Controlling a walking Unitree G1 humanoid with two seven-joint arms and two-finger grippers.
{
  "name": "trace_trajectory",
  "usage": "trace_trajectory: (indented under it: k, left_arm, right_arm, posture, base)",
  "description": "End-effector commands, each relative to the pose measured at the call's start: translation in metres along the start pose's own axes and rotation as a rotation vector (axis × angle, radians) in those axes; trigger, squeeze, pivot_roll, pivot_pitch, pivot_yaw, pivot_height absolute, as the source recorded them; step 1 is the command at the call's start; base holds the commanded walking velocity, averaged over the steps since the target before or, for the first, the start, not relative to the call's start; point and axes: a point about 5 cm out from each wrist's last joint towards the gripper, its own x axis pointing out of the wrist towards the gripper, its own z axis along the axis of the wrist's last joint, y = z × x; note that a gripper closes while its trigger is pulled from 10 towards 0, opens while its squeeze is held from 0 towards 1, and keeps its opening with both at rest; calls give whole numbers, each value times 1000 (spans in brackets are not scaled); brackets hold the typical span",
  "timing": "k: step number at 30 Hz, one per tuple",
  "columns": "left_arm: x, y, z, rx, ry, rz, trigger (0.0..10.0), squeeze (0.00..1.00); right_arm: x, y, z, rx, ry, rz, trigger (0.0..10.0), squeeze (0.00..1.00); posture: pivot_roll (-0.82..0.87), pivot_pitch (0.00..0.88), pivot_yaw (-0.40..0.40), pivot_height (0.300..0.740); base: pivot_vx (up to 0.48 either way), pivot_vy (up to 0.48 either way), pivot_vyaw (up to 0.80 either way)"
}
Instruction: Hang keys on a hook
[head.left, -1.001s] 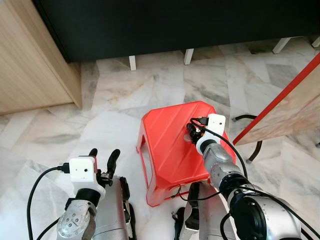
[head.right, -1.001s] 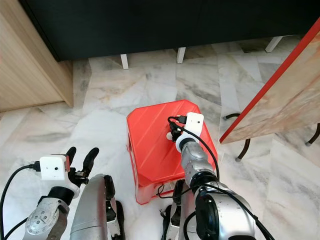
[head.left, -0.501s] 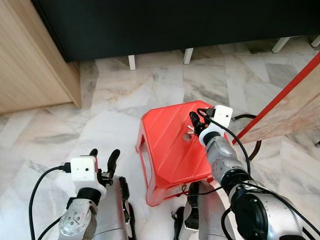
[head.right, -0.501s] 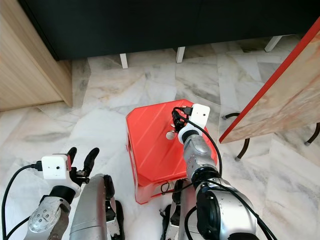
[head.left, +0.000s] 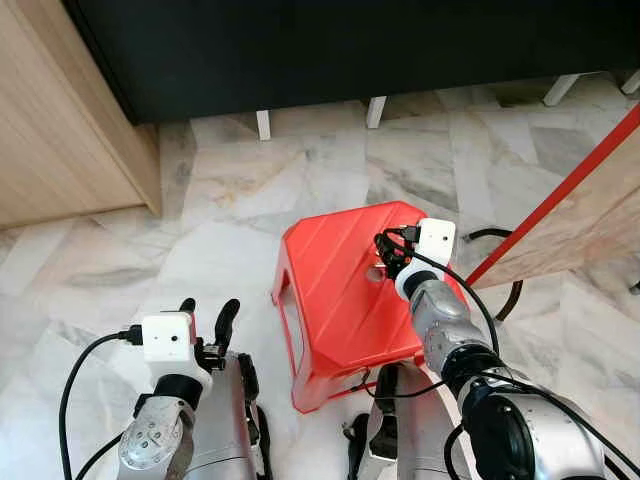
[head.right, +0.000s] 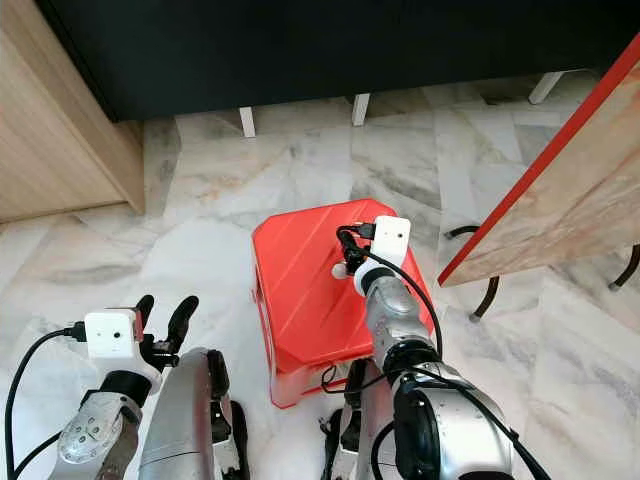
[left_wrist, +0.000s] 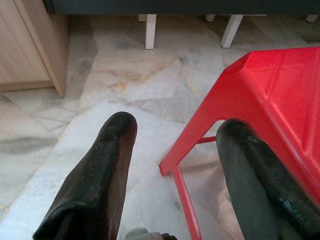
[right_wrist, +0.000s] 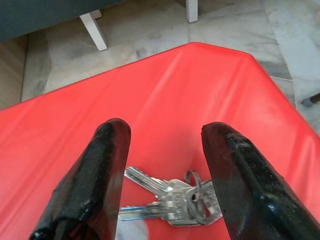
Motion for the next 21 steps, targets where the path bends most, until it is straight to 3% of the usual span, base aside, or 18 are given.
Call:
trace_trajectory:
  k: [1, 12, 13, 14, 15, 21]
  left_arm:
    - [-3, 0, -7, -5, 23, 6, 10000, 0]
    - [-3, 0, -8, -5, 26, 6, 10000, 0]
    - [-4, 1, -9, -4, 28, 6, 10000, 0]
    - [-4, 1, -9, -3, 29, 7, 10000, 0]
    - [-4, 1, -10, -3, 31, 8, 10000, 0]
    - [0, 1, -8, -18, 21, 18, 10000, 0]
  right_arm:
    - [-3, -8, -8, 19, 21, -22, 10000, 0]
    - [-8, -9, -23, 4, 83, -9, 10000, 0]
    - [-8, -9, -23, 5, 85, -9, 9294, 0]
    - [-8, -9, -23, 9, 86, -8, 4039, 0]
    - [-8, -9, -23, 14, 86, -8, 0, 0]
    - [-7, -8, -22, 11, 89, -1, 0, 0]
  posture:
    - [214, 311, -109, 567]
    - [213, 311, -110, 567]
    - [213, 311, -110, 567]
    - [213, 311, -110, 567]
    - [213, 311, -111, 567]
    - [211, 307, -114, 567]
  base:
    - [0, 0, 0]
    - [0, 0, 0]
    - [0, 0, 0]
    - [0, 0, 0]
    - [0, 0, 0]
    - [0, 0, 0]
